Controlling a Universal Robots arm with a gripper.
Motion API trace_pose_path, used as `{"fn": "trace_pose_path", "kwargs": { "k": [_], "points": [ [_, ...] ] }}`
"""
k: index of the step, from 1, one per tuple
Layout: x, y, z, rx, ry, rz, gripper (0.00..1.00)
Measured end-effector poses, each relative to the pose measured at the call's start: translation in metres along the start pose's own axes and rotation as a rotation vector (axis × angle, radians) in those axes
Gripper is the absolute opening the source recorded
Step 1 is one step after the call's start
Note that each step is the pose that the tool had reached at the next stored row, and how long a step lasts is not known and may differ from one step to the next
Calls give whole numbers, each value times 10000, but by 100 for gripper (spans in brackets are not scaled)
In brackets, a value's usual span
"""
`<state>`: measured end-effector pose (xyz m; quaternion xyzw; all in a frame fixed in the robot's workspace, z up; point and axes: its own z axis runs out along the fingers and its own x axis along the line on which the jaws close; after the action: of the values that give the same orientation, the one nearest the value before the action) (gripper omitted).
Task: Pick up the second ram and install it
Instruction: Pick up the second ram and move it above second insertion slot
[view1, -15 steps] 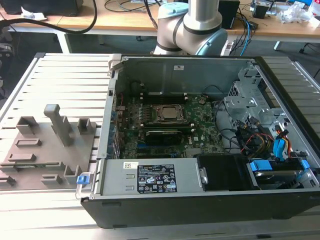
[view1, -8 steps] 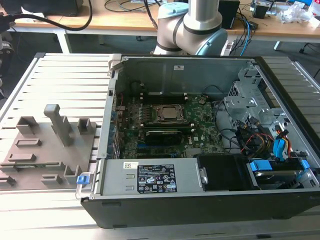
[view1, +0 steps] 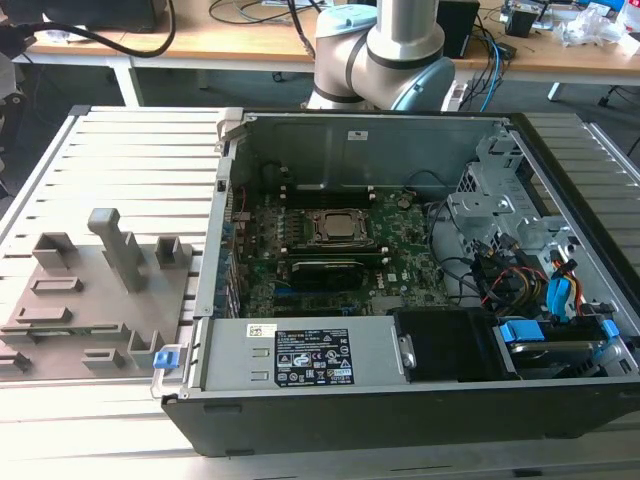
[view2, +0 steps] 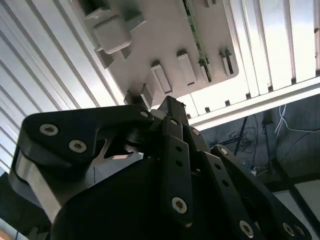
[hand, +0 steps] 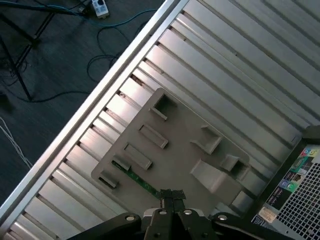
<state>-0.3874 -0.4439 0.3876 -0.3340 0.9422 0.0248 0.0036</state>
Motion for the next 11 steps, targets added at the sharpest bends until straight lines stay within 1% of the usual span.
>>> {"fn": "trace_pose_path", "kwargs": {
  "k": [1,3,6,8,11],
  "points": [
    [0,0,0,-7,16,-337,11],
    [0,0,0,-15,29,-655,11],
    [0,0,0,-32,63,-1404,11],
    [0,0,0,-39,76,-1696,11],
    [0,0,0,-59,113,-2526,11]
  ]
}}
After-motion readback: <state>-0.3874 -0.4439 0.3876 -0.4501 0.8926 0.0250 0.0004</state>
